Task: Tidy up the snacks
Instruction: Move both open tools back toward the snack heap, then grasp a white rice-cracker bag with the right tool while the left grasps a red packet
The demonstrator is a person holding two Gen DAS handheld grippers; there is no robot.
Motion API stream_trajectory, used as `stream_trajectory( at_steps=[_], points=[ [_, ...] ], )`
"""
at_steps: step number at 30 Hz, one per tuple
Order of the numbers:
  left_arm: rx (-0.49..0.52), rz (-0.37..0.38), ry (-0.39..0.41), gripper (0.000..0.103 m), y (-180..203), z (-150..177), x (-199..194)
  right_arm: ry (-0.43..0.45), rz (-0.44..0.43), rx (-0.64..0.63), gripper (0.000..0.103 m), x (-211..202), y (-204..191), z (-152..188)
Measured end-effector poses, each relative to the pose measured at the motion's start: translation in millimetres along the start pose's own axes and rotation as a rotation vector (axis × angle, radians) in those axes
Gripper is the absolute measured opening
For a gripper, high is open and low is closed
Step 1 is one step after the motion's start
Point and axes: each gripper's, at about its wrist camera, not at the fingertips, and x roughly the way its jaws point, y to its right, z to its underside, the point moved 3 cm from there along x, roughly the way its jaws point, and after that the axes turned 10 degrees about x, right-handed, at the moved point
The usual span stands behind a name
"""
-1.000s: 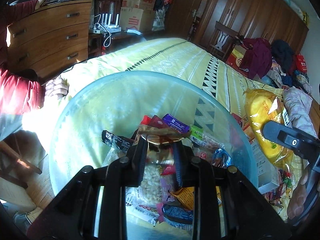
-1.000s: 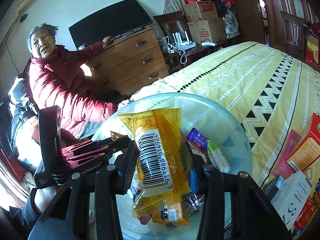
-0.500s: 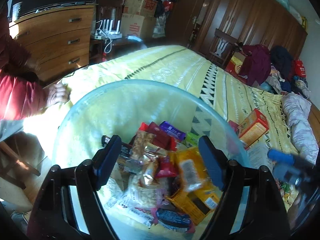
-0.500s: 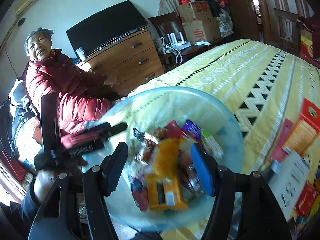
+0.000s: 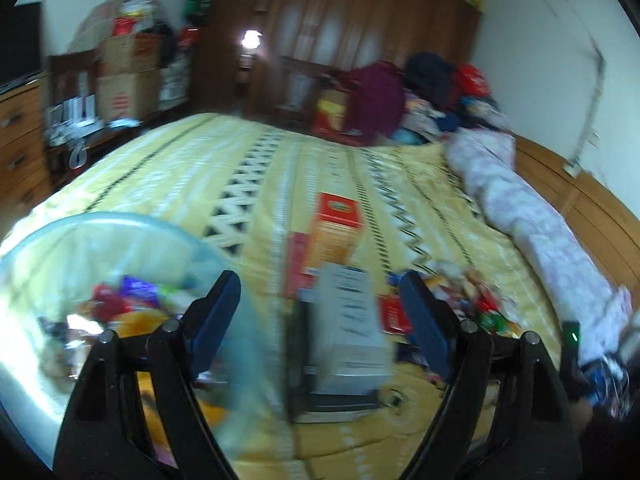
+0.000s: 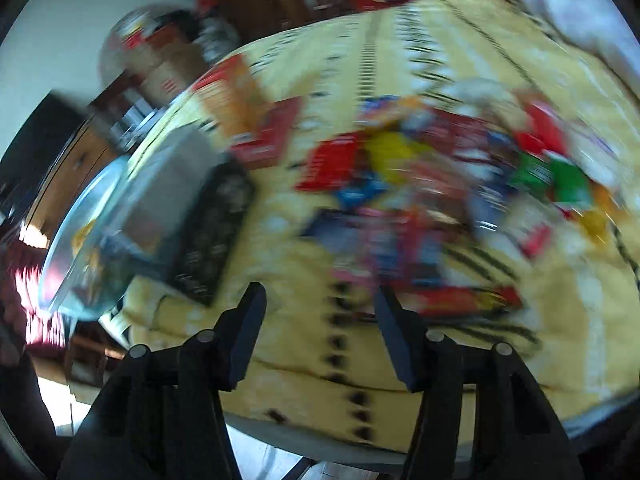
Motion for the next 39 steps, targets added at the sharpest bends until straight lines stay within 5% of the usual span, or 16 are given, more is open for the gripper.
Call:
stream_trajectory(
  at_steps=[9,14,19,27,31,34,39],
  points=[
    [0.187,0.229,-0.174,0.083,121.2,28.8,67.0,0.175,0.133,0.277,0.061,-37.6,177.1,-97.1],
    [0.209,0.237,-0.253,0.083,137.8,46.2,89.5,0.196,0.177,0.335,0.063,-16.4,244.7,-167.1],
    [0.221,0.233,-0.301,0.083,148.5,54.2,100.5,0.163,0.129,0.466,0.064,32.2,293.1,-208.7],
    [0.176,0.251,-0.355,0.083,152.1,66.1,109.1,0.016,-0.066,0.312,0.072,82.0,198.8,-170.8],
    [0.169,0.254,-0.352,0.083,152.5,69.1,101.4,-0.082,-0.170,0.183,0.074,75.6,137.1,-139.6],
    [0.161,0.256,-0.344,0.084,152.1,70.2,94.1,-0.066,-0.244,0.075,0.074,42.2,99.3,-125.8],
    [0.135,0.263,-0.340,0.085,151.4,73.7,89.9,0.076,-0.071,-0.011,0.084,-22.8,96.7,-112.1]
  ],
)
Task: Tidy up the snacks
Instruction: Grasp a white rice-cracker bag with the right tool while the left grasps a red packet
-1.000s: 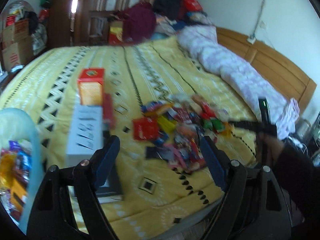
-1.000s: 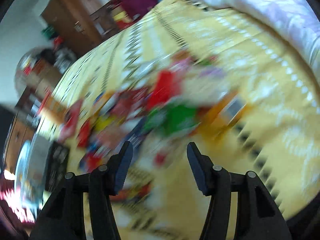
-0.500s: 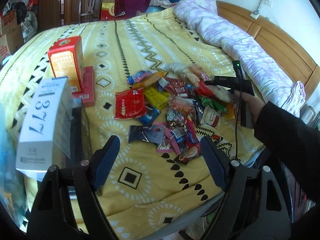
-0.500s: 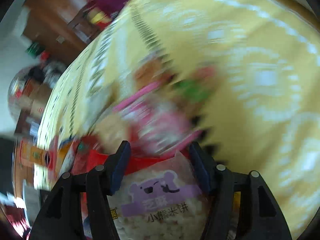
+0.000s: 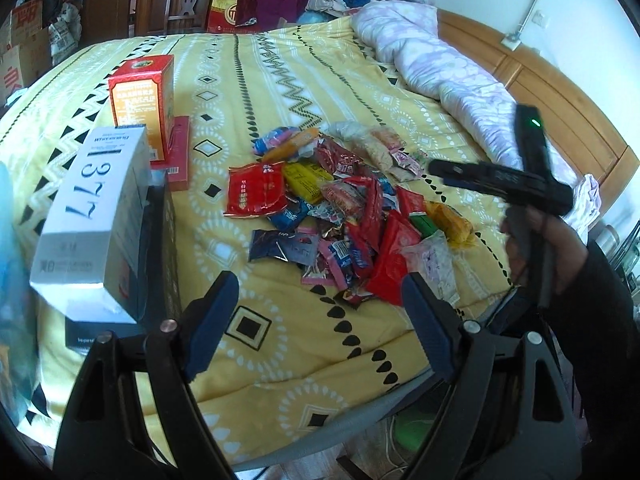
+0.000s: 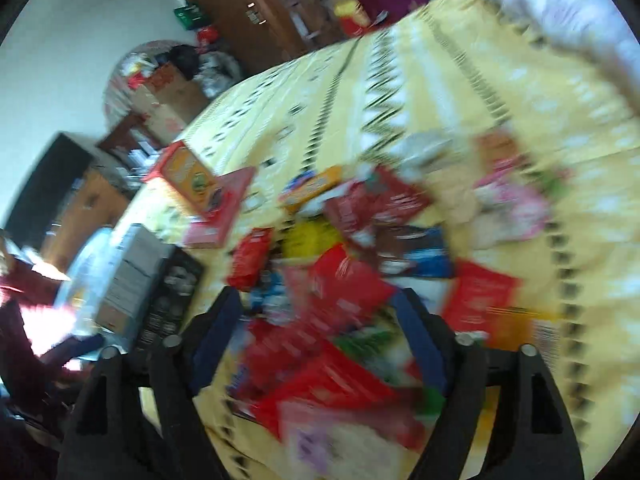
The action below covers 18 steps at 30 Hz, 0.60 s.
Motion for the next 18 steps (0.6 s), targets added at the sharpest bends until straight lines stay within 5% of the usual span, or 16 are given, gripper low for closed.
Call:
stream_trajectory(
  at_steps=[5,11,18],
  points=[
    [-0.030,0.025,-0.017,0.085,-0.9,7.3,5.0,0.010,0.074,0.141,0.086,-24.4,29.2,46.0],
    [-0.014,0.028,-0.040,0.085,4.2,12.1,9.4,-0.116,0.150,0.053,0.086,4.5,17.4,110.5],
    [0.023,0.031,-0.062,0.085,18.5,13.0,21.6,-0.100,0.209,0.018,0.083,24.3,14.6,114.6]
  ],
)
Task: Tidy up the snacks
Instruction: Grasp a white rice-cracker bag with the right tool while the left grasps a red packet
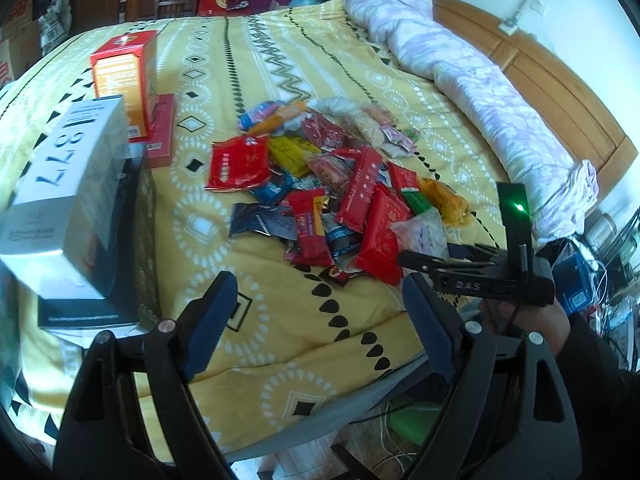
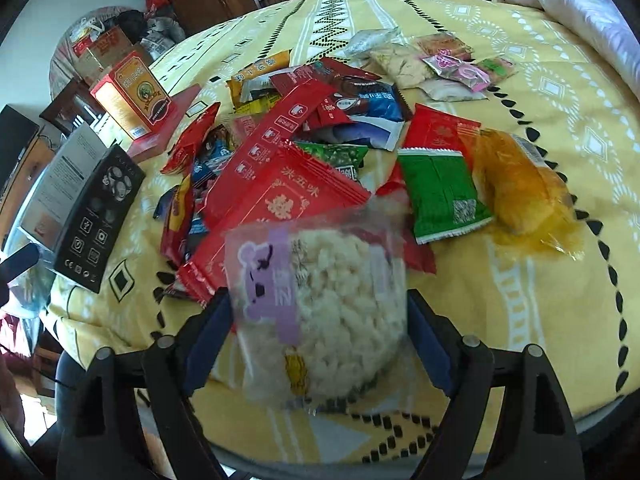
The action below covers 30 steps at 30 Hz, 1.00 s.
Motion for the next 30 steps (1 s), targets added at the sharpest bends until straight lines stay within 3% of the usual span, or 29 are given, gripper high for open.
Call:
stream_trajectory(
  at_steps=[5,14,19,26,27,29,30],
  points=[
    [0.081,0.025,-0.030,0.085,19.2,-3.4,28.4,0.041,-0.028,0.010,0.082,-8.0,4.2,-0.8],
    [0.220,0.131,-0.028,0.084,64.7,-33.1,102.2,0.136,-0.065,0.153,0.083,-56.6,59.6,-7.1],
    [0.297,0.032,-0.118,0.079,77.4,-34.0,146.6,0.144,-0.092,0.190,0.083,-63.8,76.0,-4.1],
    [0.381,-0.052,-0.077,0.081,82.8,-29.6,154.6,0.145,-0.137,0.190,0.083,-61.4,73.9,-3.9],
    [0.395,-0.062,-0.077,0.077,83.9,-26.9,154.2,0.145,-0.139,0.194,0.083,-60.7,74.5,-3.6],
    [0.405,-0.070,-0.078,0.054,85.0,-24.0,153.9,0.147,-0.146,0.195,0.083,-61.0,73.9,-3.1],
    [0.395,-0.059,-0.084,0.053,84.8,-22.5,153.4,0.149,-0.149,0.195,0.083,-61.8,73.3,-2.6]
  ],
)
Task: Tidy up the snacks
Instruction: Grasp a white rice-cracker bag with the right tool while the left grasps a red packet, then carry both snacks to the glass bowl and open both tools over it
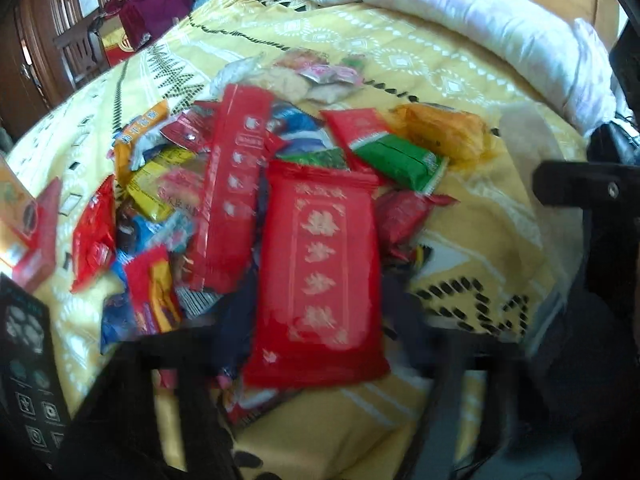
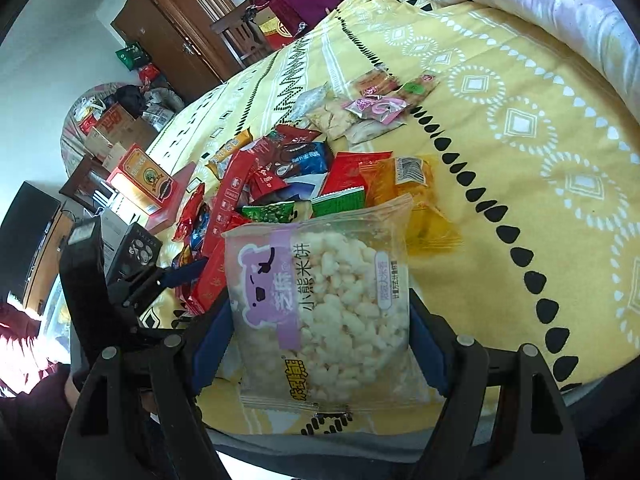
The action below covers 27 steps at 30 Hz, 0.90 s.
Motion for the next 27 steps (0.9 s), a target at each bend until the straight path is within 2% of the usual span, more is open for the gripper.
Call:
stream_trajectory(
  at_steps=[3,6,8,9,11,14,21,27],
  points=[
    [-0.012,-0.009,0.006,0.052,1.4,2.1,-1.2,0.003,-0.006,0.003,0.083,-0.9,0.4,0.9],
    [0.001,-0.011,0.013,0.061,3.4,-1.3,3.8,-0.001,-0.008,0.002,0.083,-0.2,0.6,1.0],
    [0.011,-0.021,0.015,0.063,4.8,-2.2,6.7,0.003,-0.007,0.003,0.083,-0.9,1.4,1.2],
    [0.012,-0.023,0.015,0.063,5.2,-2.2,7.0,0.005,-0.008,0.005,0.083,-1.5,1.7,1.1],
    [0.002,-0.030,0.013,0.053,5.0,-1.9,5.5,0.010,-0.008,0.006,0.083,-3.2,1.9,0.9],
    [-0.041,-0.013,0.031,0.051,0.1,-2.9,-3.8,0.016,-0.004,0.002,0.083,-4.0,1.4,-0.1],
    [-0.101,-0.051,0.159,0.051,-19.2,-19.8,-65.6,0.043,0.004,-0.015,0.083,-16.0,-7.7,-3.2],
    [-0.191,-0.148,0.246,0.051,-70.0,-15.3,-138.8,0.076,-0.016,-0.093,0.083,-30.0,-51.6,-17.3]
  ],
)
